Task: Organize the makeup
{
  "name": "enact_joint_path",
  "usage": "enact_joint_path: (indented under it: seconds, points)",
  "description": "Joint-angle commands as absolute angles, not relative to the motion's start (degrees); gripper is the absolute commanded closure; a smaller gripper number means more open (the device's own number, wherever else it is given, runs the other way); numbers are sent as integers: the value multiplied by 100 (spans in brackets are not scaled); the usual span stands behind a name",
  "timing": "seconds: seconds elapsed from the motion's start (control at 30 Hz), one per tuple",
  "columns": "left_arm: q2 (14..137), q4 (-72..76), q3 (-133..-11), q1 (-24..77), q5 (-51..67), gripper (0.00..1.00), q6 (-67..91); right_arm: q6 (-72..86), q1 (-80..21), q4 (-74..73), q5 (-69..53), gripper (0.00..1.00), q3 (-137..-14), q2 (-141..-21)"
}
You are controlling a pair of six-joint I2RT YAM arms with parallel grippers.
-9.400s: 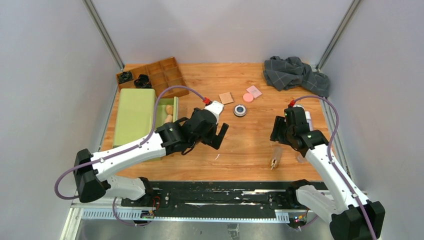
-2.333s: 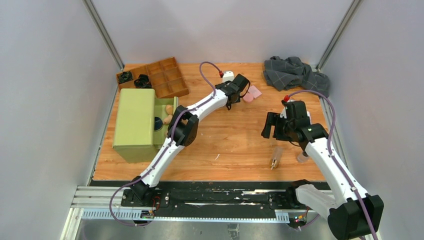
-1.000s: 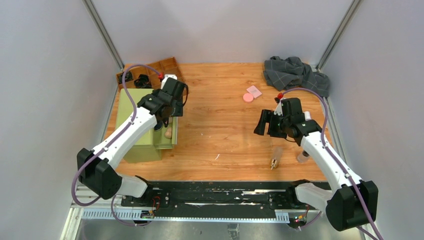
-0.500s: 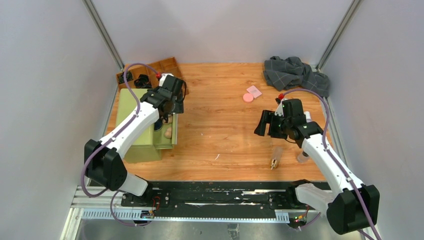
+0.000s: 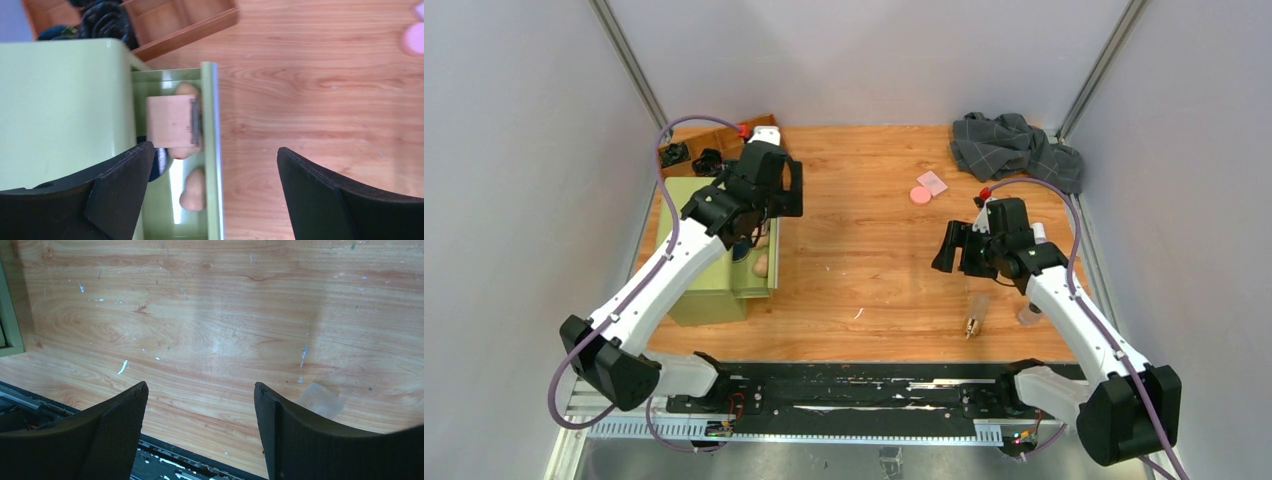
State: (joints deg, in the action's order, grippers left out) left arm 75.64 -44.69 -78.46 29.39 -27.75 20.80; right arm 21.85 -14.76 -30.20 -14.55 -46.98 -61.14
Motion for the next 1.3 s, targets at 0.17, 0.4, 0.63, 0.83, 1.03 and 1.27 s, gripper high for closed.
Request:
enact_joint_path:
  seconds: [0.17, 0.4, 0.63, 0.83, 1.03, 1.27]
  points:
    - [7876, -4217, -7878, 3243, -2035, 6, 2214, 2249, -1569, -2962, -1376, 24, -4835, -6289]
    - [8157, -3987, -7982, 4080, -1562, 5, 2242, 2199, -1341, -2848, -119, 23, -5078, -6480]
    - [8279, -3912, -7884, 4701, -1337, 2, 2613, 2320, -1166, -3072, 734, 22, -6903, -8447]
    - [7753, -3700, -7429, 4729, -1170, 1, 2911, 1939, -1108, -3723, 815, 22, -9440, -10751]
    - [7357, -3604, -7069, 4729, -1288, 0, 3023, 2062, -1058, -4301, 570, 22, -11206, -12305]
    - [7527, -3774, -7295, 4729, -1599, 1, 2824, 2824, -1168, -4321, 11, 25, -11771, -13221]
